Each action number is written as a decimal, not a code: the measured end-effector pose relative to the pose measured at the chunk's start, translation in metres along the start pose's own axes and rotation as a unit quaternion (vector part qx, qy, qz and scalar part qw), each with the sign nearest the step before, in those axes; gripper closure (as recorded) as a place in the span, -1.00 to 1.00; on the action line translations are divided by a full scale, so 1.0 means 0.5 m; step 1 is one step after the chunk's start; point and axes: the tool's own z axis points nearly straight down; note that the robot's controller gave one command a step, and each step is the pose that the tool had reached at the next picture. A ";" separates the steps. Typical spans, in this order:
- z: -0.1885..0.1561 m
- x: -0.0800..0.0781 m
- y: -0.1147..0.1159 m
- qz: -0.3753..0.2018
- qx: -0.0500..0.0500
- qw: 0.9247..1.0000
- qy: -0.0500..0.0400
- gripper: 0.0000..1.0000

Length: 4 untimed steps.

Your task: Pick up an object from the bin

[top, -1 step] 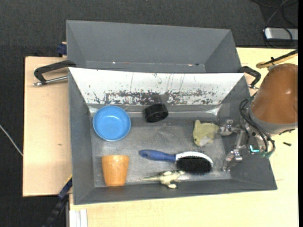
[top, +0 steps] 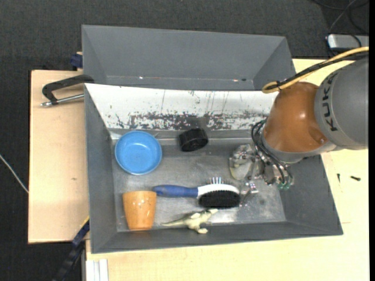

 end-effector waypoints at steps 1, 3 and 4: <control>0.001 0.008 -0.006 0.003 0.000 1.000 0.005 1.00; -0.217 0.010 -0.008 0.033 0.001 0.999 0.002 -1.00; 0.004 0.068 0.068 -0.127 0.001 0.992 0.000 -1.00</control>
Offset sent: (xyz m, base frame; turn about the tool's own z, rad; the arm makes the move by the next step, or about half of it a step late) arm 0.0000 0.0000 0.0000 0.0000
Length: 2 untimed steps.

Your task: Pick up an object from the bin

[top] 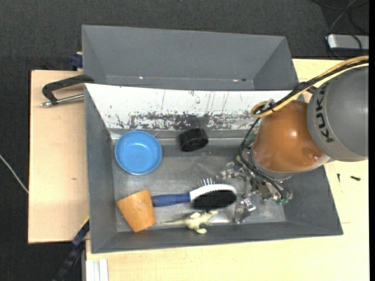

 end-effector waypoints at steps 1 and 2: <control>-0.001 0.001 0.000 -0.001 0.000 1.000 0.002 1.00; -0.016 0.008 0.006 -0.109 -0.001 0.994 0.002 1.00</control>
Offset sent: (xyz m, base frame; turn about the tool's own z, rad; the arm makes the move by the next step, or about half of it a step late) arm 0.0000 0.0000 0.0000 0.0000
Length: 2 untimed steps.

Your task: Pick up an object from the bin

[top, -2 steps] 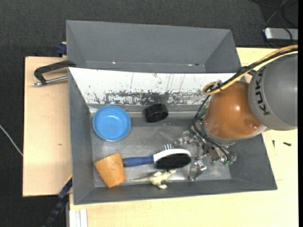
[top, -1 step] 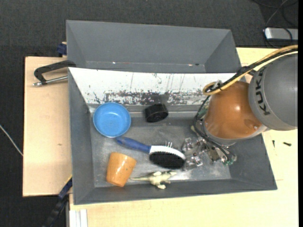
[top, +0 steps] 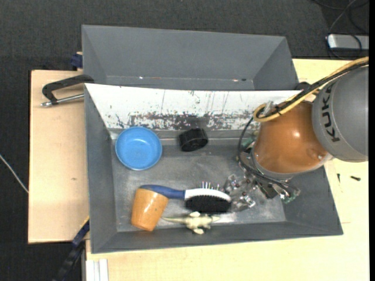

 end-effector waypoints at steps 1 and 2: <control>-0.214 -0.017 -0.038 0.068 0.002 0.998 -0.003 1.00; -0.364 -0.070 0.050 -0.047 0.001 0.999 -0.002 1.00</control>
Offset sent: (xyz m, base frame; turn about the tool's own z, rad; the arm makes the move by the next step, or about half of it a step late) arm 0.0136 -0.0124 0.1025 0.1350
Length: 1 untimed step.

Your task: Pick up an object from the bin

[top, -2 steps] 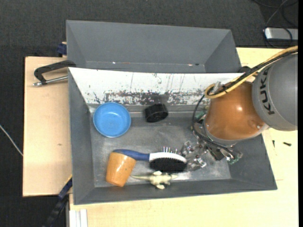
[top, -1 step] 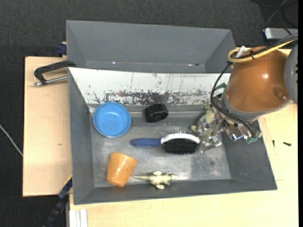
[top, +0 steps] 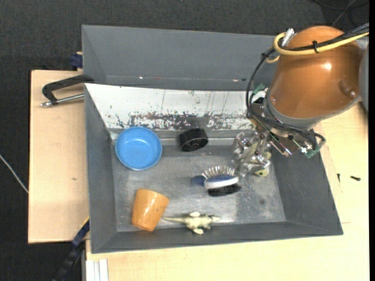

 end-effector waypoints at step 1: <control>0.296 0.112 -0.110 -0.025 -0.004 1.000 0.006 1.00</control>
Offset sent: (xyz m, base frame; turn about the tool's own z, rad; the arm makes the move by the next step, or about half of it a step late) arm -0.0111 -0.0758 -0.1441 -0.0540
